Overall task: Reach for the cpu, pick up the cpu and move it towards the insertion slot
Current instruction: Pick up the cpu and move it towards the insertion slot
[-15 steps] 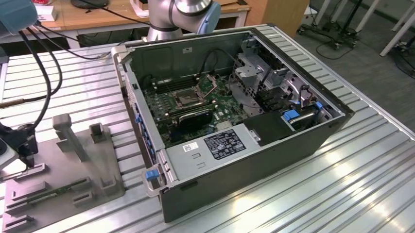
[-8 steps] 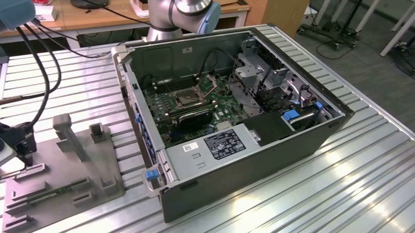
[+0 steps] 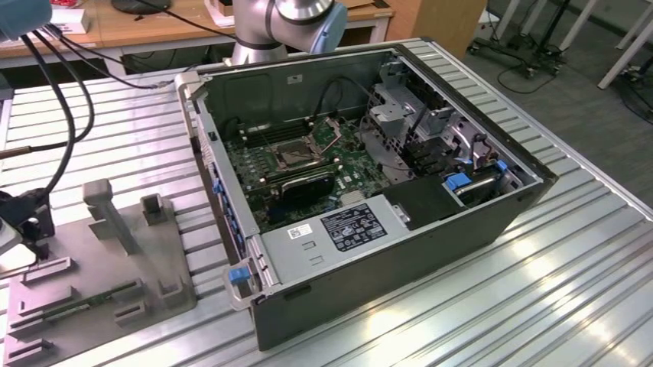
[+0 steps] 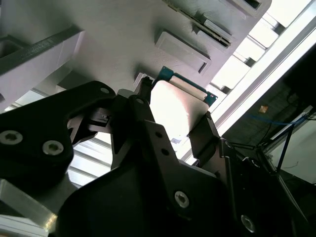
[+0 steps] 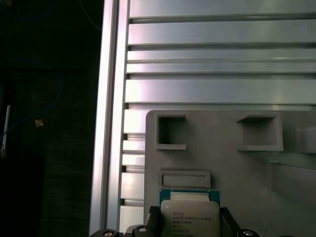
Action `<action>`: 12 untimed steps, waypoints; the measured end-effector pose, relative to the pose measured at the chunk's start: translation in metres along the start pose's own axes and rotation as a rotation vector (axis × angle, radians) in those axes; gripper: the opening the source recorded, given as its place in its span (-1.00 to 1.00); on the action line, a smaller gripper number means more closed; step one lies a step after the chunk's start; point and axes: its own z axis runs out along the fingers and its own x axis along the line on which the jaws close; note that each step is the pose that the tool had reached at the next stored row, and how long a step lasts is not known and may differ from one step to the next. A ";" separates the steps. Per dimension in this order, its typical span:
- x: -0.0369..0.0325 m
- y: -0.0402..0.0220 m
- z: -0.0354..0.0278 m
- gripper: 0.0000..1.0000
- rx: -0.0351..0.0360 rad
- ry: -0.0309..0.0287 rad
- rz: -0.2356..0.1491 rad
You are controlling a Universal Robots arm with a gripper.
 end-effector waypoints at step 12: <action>0.0000 0.0005 -0.0061 0.09 0.0000 0.0000 0.000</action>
